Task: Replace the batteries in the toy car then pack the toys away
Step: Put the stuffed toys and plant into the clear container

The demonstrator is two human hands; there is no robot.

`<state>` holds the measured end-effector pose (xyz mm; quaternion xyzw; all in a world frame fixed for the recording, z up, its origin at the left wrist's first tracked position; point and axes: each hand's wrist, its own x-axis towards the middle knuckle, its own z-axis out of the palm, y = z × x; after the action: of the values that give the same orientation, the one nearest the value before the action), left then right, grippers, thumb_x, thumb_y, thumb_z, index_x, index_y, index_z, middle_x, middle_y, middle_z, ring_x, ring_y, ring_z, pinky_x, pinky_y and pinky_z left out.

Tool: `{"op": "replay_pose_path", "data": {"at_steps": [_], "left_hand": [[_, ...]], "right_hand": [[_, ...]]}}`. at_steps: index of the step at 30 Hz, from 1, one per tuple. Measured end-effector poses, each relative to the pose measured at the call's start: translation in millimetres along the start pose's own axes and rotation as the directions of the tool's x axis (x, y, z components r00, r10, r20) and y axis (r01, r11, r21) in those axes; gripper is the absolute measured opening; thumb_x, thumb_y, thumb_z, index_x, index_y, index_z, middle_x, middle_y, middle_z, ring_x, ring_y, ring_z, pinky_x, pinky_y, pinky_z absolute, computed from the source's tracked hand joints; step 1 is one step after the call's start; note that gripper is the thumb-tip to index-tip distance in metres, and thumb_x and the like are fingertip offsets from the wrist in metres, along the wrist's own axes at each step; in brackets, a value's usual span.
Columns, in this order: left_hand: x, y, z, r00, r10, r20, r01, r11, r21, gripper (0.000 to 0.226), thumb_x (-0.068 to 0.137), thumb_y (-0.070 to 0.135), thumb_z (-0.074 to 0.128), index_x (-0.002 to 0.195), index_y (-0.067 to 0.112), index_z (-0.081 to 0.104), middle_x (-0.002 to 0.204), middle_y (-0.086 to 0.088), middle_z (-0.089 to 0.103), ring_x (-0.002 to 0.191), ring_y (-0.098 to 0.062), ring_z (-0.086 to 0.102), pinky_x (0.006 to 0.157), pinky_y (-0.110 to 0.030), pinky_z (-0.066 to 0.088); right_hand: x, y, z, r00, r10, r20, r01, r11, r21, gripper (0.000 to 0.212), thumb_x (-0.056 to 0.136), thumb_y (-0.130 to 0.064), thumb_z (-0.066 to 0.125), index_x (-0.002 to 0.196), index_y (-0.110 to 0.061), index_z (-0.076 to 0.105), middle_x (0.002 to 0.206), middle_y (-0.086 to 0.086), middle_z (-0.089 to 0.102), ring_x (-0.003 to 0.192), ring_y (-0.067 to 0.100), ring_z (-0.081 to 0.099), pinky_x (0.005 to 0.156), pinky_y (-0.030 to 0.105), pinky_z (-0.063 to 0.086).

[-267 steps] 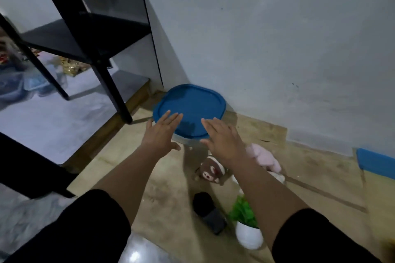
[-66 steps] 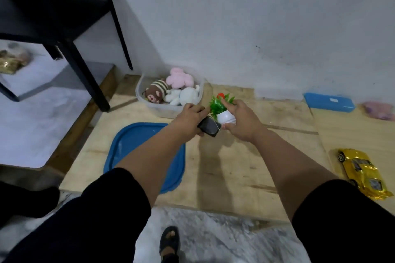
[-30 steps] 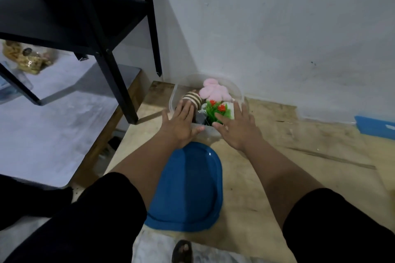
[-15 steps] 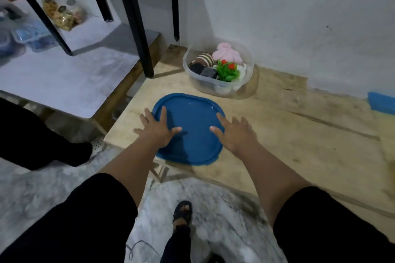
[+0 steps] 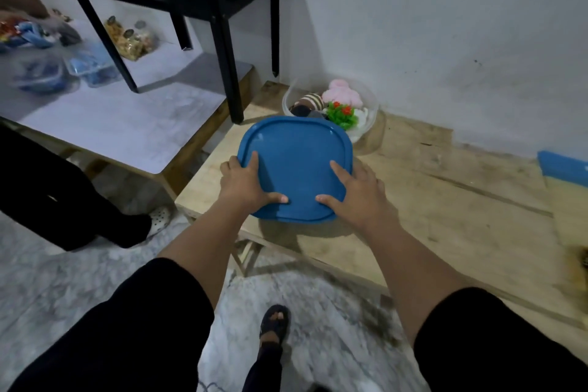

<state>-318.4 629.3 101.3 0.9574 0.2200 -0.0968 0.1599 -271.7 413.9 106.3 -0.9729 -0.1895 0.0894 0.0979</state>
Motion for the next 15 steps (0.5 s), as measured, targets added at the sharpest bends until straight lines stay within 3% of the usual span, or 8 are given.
{"op": "replay_pose_path", "data": {"at_steps": [3,10,15], "left_hand": [[15.2,19.1,-21.2,0.997,0.064,-0.036,-0.064,0.998,0.006,0.122,0.059,0.075,0.067,0.151,0.025,0.006,0.148,-0.017,0.019,0.134,-0.036,0.017,0.109,-0.046,0.029],[86.3,62.7,-38.5,0.986,0.157,0.063,-0.164,0.978,0.13,0.126,0.06,0.075,0.066,0.151,0.02,0.0,0.154,-0.02,0.005,0.141,-0.04,0.005,0.115,-0.046,0.018],[148.0,82.1,-43.0,0.971,0.189,0.149,-0.215,0.96,0.179,0.125,0.062,0.078,0.061,0.152,0.018,-0.003,0.156,-0.022,-0.002,0.143,-0.039,-0.001,0.116,-0.045,0.014]], "right_hand": [[16.7,2.9,-19.0,0.995,0.053,-0.08,-0.054,0.998,-0.013,0.079,0.081,-0.07,0.043,0.147,-0.036,0.015,0.154,0.014,0.018,0.144,0.031,0.01,0.115,0.047,0.017],[80.1,22.3,-38.3,0.979,0.202,0.004,-0.201,0.976,-0.082,0.083,0.081,-0.073,0.038,0.148,-0.037,0.003,0.157,0.013,0.005,0.145,0.031,-0.003,0.117,0.049,0.014],[134.5,35.5,-38.7,0.96,0.273,0.056,-0.27,0.961,-0.055,0.082,0.082,-0.072,0.038,0.148,-0.038,0.004,0.158,0.009,0.0,0.145,0.029,-0.005,0.115,0.052,0.016]]}}
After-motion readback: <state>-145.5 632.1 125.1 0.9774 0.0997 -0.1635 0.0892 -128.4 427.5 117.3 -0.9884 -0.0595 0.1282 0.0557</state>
